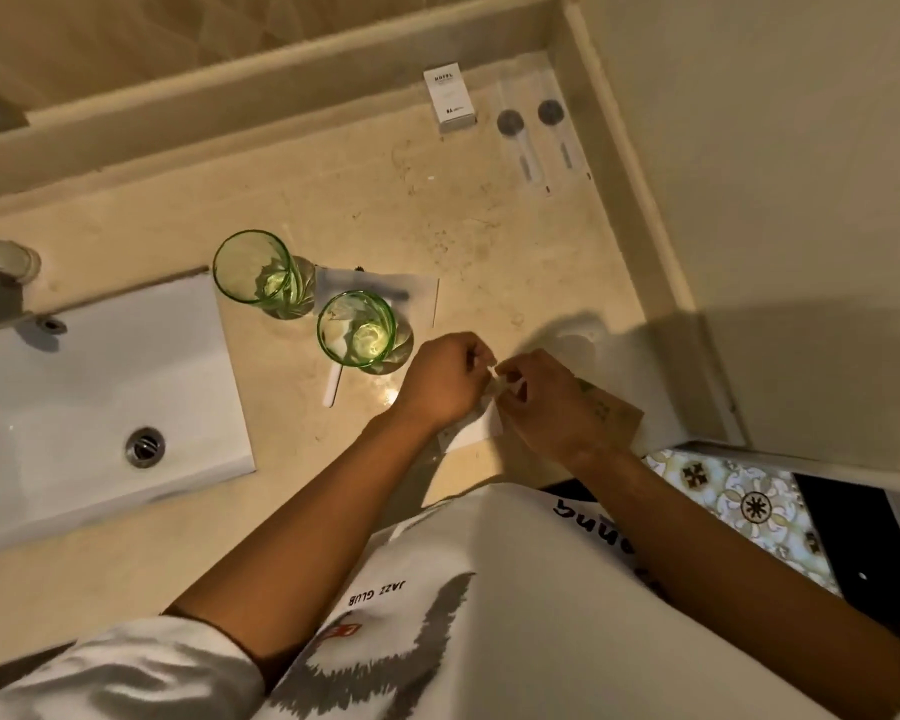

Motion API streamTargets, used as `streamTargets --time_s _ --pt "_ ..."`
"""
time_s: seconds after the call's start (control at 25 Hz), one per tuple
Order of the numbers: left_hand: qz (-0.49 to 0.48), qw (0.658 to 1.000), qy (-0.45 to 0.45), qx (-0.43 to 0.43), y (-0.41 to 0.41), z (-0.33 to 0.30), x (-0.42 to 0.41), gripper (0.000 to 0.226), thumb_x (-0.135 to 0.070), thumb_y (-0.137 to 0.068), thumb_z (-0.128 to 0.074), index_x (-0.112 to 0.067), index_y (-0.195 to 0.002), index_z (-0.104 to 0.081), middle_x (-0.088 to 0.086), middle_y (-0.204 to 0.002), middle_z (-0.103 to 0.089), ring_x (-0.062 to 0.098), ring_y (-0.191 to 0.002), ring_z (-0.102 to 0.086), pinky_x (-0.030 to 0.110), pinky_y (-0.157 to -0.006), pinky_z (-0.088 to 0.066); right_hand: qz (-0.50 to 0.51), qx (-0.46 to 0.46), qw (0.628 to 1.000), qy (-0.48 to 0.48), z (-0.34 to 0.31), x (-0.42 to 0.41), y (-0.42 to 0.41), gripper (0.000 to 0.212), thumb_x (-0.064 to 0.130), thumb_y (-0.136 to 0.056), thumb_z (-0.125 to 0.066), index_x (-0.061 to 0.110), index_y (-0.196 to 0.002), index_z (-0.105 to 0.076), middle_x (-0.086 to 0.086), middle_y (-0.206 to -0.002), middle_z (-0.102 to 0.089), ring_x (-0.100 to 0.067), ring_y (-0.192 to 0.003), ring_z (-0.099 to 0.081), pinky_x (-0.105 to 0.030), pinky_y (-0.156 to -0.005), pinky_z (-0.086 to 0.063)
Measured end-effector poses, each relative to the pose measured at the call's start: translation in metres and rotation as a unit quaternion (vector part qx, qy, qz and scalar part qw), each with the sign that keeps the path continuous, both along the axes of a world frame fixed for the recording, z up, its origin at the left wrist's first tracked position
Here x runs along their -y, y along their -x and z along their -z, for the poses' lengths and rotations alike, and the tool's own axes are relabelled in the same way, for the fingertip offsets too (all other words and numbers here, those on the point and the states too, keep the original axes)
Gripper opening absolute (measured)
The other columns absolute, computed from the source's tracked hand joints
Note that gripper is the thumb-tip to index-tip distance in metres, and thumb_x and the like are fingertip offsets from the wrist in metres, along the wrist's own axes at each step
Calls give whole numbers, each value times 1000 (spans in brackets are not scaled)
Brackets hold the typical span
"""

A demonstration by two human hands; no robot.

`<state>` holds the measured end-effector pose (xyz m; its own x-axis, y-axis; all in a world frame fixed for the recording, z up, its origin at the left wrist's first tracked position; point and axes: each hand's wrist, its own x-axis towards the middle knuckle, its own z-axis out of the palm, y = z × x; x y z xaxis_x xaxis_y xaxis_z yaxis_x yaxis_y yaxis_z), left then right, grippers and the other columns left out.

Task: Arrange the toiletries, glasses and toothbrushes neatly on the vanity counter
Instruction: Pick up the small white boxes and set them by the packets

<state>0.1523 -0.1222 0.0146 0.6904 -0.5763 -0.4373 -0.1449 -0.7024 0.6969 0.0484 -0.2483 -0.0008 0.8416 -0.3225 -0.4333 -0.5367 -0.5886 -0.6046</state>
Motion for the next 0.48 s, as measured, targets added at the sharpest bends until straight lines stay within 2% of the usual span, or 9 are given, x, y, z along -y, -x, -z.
streamTargets --time_s 0.08,0.16,0.28,0.48 --pt "14 1000 -22 8 14 7 -20 23 -9 -90 -58 -13 -105 -75 7 -106 -74 24 -98 -69 28 -79 -51 -6 -14 1000 19 1 -15 12 30 21 -93 -59 17 -122 -59 -6 -122 -54 -20 -100 -57 -27 -81 -45" --pt "35 998 -40 30 25 13 -32 32 -9 -86 -60 -13 -115 -73 12 -115 -69 28 -106 -65 33 -89 -51 0 -44 998 45 3 -26 22 39 24 -92 -59 16 -129 -53 -8 -128 -50 -25 -107 -58 -31 -83 -46" --pt "65 995 -55 42 35 20 -39 39 -11 -83 -64 -11 -122 -68 17 -115 -64 35 -107 -61 34 -86 -48 35 -89 995 19 8 -35 32 46 28 -91 -60 16 -134 -47 -9 -132 -47 -25 -108 -58 -32 -86 -45" --pt "72 995 -62 32 49 26 -41 45 -11 -81 -67 -11 -125 -64 15 -115 -62 33 -104 -61 28 -79 -40 126 -95 987 -39 14 -44 36 44 21 -87 -64 16 -129 -52 -11 -126 -54 -19 -101 -57 -24 -82 -39"
